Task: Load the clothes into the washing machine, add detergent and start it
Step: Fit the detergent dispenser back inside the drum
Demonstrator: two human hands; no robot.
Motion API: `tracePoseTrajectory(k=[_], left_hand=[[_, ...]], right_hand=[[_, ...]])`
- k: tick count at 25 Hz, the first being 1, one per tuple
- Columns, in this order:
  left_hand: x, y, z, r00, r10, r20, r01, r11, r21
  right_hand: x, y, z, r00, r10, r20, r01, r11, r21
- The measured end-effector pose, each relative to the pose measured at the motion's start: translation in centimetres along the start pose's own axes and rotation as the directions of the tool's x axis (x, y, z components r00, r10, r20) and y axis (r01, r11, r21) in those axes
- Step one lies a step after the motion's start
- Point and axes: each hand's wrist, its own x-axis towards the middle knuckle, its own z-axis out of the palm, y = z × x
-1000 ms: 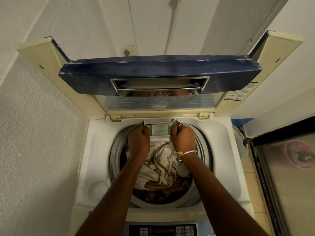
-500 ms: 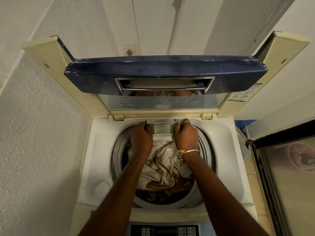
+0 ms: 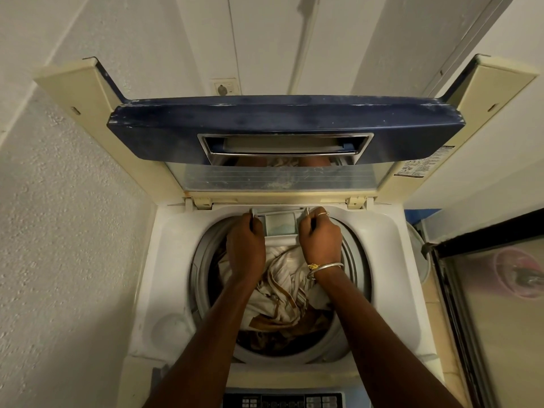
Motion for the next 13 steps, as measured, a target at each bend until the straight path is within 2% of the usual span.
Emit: tracePoseTrajectory(k=[4, 10, 13], left_hand=[[0.2, -0.2, -0.1, 1.000, -0.002, 0.004, 0.002, 0.999, -0.046], [1.3, -0.9, -0.5, 0.998, 0.009, 0.064, -0.003, 0.995, -0.102], [1.7, -0.4, -0.7, 0.990, -0.097, 0.100, 0.115, 0.975, -0.189]], right_hand=[[-0.1, 0.3, 0.4, 0.999, -0.022, -0.028, 0.023, 0.999, 0.032], [-0.2, -0.1, 1.0, 0.998, 0.007, -0.056, -0.008, 1.000, -0.021], [0.2, -0.5, 1.2, 0.994, 0.040, -0.098, -0.041, 0.999, -0.011]])
